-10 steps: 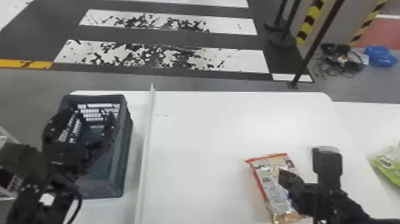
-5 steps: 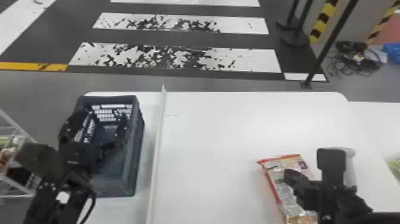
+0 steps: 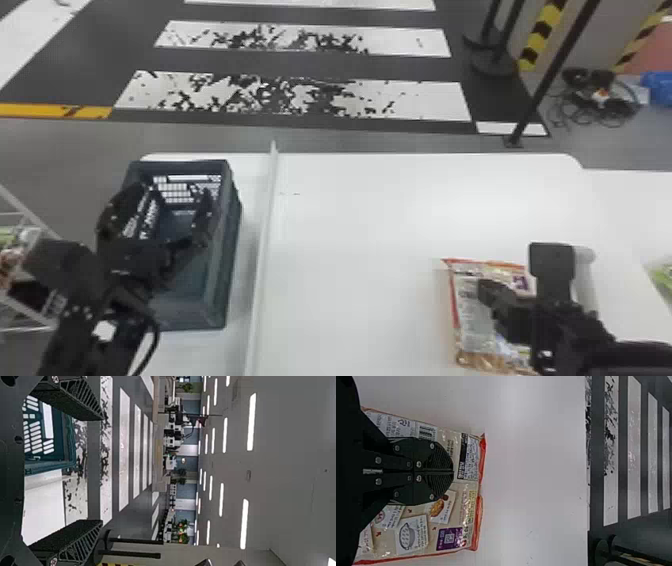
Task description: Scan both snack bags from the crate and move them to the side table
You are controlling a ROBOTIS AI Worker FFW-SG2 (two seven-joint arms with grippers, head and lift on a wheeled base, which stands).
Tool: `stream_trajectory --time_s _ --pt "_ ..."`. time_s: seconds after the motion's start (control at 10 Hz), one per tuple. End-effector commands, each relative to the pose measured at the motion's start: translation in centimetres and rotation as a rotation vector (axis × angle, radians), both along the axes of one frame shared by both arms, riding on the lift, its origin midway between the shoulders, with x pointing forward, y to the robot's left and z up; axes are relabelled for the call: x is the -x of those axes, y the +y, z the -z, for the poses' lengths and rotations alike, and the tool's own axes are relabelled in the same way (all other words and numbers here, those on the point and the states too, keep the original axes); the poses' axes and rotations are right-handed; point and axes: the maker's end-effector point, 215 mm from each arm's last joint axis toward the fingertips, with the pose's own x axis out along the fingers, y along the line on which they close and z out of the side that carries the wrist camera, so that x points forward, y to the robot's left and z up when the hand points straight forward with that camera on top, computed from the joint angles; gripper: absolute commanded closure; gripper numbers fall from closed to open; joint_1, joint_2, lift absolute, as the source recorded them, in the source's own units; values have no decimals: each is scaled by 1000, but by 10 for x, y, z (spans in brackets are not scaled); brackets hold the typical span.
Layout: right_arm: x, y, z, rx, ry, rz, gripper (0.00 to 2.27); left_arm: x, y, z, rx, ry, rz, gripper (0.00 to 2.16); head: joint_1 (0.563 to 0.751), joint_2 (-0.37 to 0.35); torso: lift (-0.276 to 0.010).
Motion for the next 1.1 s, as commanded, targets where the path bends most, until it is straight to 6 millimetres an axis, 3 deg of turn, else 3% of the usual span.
stream_trajectory --time_s 0.0,0.7,1.0 --pt "-3 -2 -1 -1 -3 4 2246 0 1 1 -1 1 -2 66 695 -22 -29" --pt "17 4 -5 -7 -8 -10 2246 -1 2 1 -1 1 -4 66 695 -21 -29" --pt "22 23 -3 -18 0 -50 2243 -2 2 3 0 4 -5 66 695 -6 -29"
